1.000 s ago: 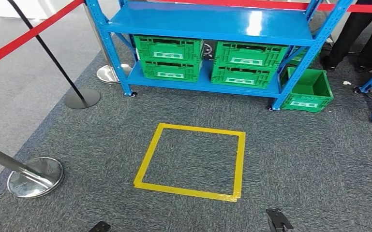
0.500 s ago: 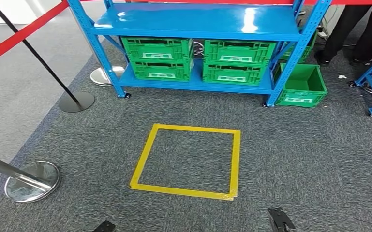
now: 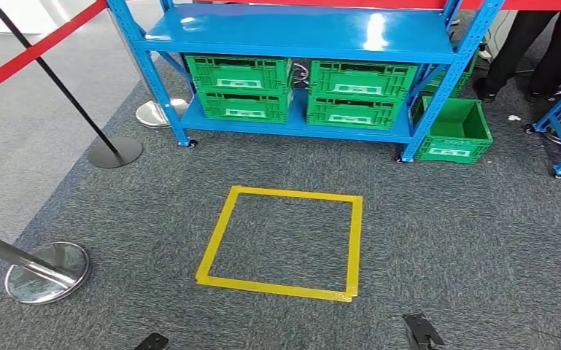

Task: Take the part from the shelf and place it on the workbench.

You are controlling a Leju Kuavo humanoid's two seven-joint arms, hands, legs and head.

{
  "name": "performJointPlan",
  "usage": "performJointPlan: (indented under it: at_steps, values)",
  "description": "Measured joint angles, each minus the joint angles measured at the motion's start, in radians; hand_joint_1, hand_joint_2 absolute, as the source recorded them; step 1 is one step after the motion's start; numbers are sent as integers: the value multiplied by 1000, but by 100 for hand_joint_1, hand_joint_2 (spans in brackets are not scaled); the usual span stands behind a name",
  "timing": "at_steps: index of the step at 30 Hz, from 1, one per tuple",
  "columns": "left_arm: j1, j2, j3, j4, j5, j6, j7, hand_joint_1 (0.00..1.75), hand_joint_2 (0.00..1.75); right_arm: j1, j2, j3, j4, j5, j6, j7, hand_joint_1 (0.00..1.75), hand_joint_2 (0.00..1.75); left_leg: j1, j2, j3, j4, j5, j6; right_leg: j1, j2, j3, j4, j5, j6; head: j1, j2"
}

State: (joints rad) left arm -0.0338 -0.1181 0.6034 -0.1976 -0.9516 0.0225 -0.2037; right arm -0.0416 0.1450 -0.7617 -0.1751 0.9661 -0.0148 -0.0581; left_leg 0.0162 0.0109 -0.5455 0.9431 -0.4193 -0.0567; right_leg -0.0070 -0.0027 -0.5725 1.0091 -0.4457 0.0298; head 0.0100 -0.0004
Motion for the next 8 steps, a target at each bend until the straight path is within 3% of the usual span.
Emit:
performJointPlan:
  at_steps: [8]
  values:
    - [0,1,0,0,-2,-4,1,0,0,0,0,-2,0,3,0,2,0,0,-8,0,-2,1,0,8,-8,0,2,-9,8,8,0,0]
